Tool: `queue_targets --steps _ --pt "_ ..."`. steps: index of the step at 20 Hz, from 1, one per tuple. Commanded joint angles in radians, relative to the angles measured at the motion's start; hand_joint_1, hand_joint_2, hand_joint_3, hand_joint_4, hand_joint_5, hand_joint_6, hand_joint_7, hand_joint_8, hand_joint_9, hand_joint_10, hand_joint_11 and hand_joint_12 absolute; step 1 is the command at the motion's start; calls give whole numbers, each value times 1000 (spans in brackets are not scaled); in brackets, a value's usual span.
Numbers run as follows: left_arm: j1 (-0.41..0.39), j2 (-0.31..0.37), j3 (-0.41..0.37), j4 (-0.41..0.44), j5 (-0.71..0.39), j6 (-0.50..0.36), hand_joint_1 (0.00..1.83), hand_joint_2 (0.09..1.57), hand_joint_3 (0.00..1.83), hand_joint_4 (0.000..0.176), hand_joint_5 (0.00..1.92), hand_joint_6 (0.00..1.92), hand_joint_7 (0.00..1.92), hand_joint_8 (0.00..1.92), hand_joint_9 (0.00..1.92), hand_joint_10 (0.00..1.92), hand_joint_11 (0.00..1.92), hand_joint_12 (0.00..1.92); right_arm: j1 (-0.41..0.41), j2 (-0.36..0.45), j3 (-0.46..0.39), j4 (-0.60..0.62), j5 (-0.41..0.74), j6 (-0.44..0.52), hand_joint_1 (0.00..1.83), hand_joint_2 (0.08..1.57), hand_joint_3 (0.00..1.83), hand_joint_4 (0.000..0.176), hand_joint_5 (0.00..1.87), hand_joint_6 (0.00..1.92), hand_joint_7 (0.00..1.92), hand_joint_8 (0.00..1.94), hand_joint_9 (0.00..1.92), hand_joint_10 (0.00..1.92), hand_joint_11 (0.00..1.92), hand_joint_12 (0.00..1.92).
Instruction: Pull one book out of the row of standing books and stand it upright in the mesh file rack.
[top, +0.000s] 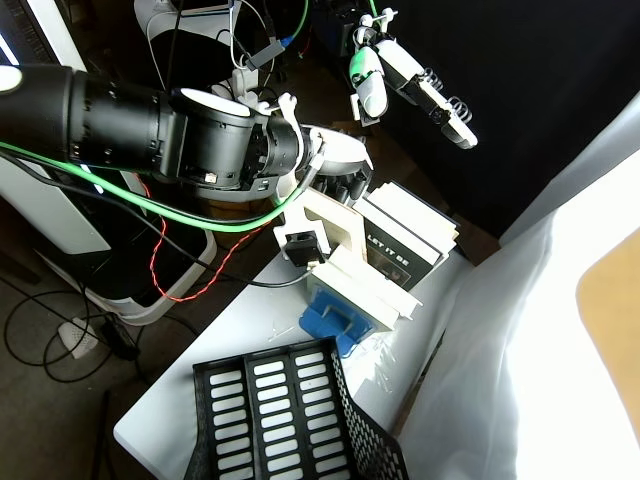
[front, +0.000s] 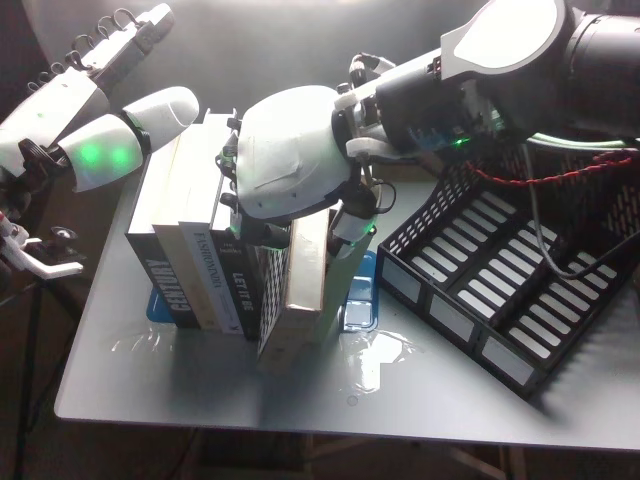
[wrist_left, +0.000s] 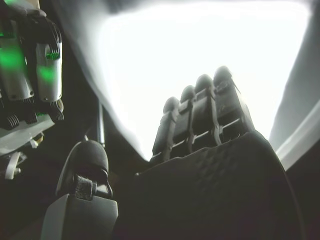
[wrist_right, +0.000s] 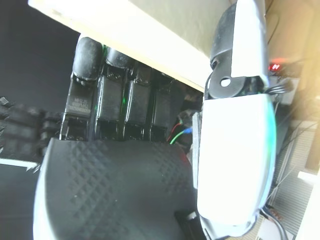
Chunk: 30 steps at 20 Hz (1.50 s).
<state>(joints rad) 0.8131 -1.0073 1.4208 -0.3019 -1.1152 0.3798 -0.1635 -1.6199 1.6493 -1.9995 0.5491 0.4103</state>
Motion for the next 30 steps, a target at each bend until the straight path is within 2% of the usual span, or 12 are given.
queue_targets --steps 1,5,7,9,12,17,19,23,26,27,29,30 --pt "-15 9 1 -14 -134 -4 0 1303 6 28 4 2 0 0 0 0 0 0 18 21 5 18 -14 16 1377 1114 2 0 904 1023 1066 891 859 1337 524 1791" --pt "-13 9 1 -27 -140 -3 0 1292 0 35 17 6 0 0 0 0 0 0 38 38 7 18 15 45 1380 1108 1 0 903 1015 1063 833 909 1326 582 1769" --pt "-12 9 1 -33 -142 -1 0 1287 0 36 34 13 0 0 0 0 0 0 48 45 7 18 23 54 1369 1146 7 0 798 1174 973 971 857 1406 546 1811" --pt "-12 9 0 -35 -144 -1 0 1283 0 41 32 11 0 0 0 0 0 0 58 47 9 18 32 63 1368 1151 4 0 795 1173 949 994 871 1411 594 1811" --pt "-10 8 0 -40 -148 -1 0 1292 1 32 34 11 0 0 0 0 0 0 69 52 10 18 54 81 1366 1156 2 0 791 1184 930 1018 872 1409 608 1772" --pt "-7 8 -2 -43 -153 0 0 1296 3 33 30 8 0 0 0 0 0 0 97 52 12 10 89 119 1359 1174 4 0 757 1227 882 1089 848 1455 612 1773" --pt "-7 8 -3 -43 -156 0 0 1316 11 33 27 6 0 0 0 0 0 0 109 56 15 10 108 137 1346 1208 6 0 729 1250 812 1257 751 1560 532 1846" --pt "-8 7 -4 -43 -157 1 0 1297 1 42 0 0 0 0 0 0 0 0 140 71 19 10 124 162 1341 1227 2 0 702 1277 797 1305 708 1616 538 1898" --pt "-8 8 -5 -43 -158 2 0 1318 10 21 1 0 0 0 0 0 0 0 161 89 20 5 141 193 1335 1240 3 0 708 1280 753 1372 682 1653 589 1921" --pt "-8 8 -5 -43 -159 3 0 1317 9 24 4 2 0 0 0 0 0 0 170 98 20 4 147 204 1336 1243 3 0 692 1240 742 1414 696 1663 658 1921" --pt "-8 8 -6 -44 -162 4 0 1316 8 17 19 8 0 0 0 0 0 0 183 109 18 4 157 218 1191 1282 12 0 688 1180 704 1743 1000 1893 1095 1921" --pt "-8 9 -6 -44 -163 4 0 1320 10 18 23 10 0 0 0 0 0 0 190 117 14 5 161 223 1189 1270 4 0 692 1367 716 1573 1186 1915 1283 1921"
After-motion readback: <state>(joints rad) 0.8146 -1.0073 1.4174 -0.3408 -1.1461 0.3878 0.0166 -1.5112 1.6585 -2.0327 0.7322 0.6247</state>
